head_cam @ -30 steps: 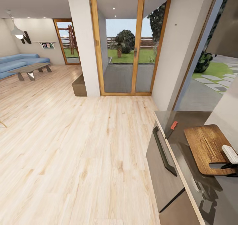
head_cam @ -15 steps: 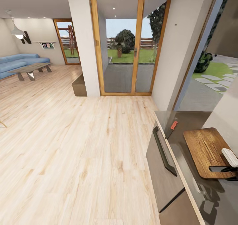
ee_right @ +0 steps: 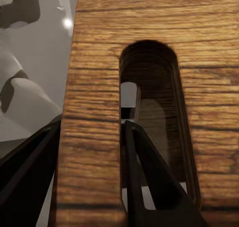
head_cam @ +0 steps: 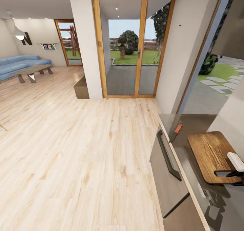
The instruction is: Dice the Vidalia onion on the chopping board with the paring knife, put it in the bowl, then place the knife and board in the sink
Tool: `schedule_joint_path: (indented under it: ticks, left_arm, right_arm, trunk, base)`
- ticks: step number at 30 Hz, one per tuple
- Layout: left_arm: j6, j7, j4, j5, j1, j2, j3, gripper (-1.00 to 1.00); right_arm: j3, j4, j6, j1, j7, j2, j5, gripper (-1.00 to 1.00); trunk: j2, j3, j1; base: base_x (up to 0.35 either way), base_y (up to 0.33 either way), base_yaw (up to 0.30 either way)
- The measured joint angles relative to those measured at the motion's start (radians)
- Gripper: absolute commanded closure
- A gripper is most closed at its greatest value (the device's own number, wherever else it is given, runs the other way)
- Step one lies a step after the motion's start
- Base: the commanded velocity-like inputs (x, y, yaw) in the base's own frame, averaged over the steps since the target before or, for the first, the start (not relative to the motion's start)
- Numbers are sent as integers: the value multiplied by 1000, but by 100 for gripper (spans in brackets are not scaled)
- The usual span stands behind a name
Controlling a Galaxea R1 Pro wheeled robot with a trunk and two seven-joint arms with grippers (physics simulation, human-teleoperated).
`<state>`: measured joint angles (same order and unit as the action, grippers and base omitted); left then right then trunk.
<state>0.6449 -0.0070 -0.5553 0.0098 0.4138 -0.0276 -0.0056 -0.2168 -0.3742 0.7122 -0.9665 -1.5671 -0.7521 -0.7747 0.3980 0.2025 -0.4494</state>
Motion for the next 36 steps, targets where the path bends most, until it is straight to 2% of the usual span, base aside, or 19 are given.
schedule_joint_path:
  ticks: [16, 24, 28, 30, 34, 36]
  left_arm:
    - [0, 0, 0, 0, 0, -1, 0, -100]
    - [0, 0, 1, 0, 0, -1, 0, -100]
    - [0, 0, 2, 1, 0, -1, 0, -100]
    - [0, 1, 1, 1, 0, -1, 0, -100]
    - [-1, 5, -1, 0, 0, 0, 0, -100]
    - [-1, 6, 0, 0, 0, 0, 0, -100]
  right_arm:
    - [-6, -10, -10, 0, 0, 16, 7, 100]
    - [-7, -37, -11, 0, 0, 56, 7, 100]
    - [-9, -76, -11, 0, 1, 95, 10, 100]
    - [-7, -88, -11, 0, 0, 101, 17, 100]
    - [-8, -111, -12, 0, 0, 110, 79, 100]
    - [-6, -113, -11, 0, 0, 111, 88, 100]
  trunk:
    - [0, 0, 0]
    - [0, 0, 0]
    - [0, 0, 0]
    - [0, 0, 0]
    - [0, 0, 0]
    - [0, 0, 0]
  base:
    - [0, 0, 0]
    - [0, 0, 0]
    - [0, 0, 0]
    - [0, 0, 0]
    - [0, 0, 0]
    - [0, 0, 0]
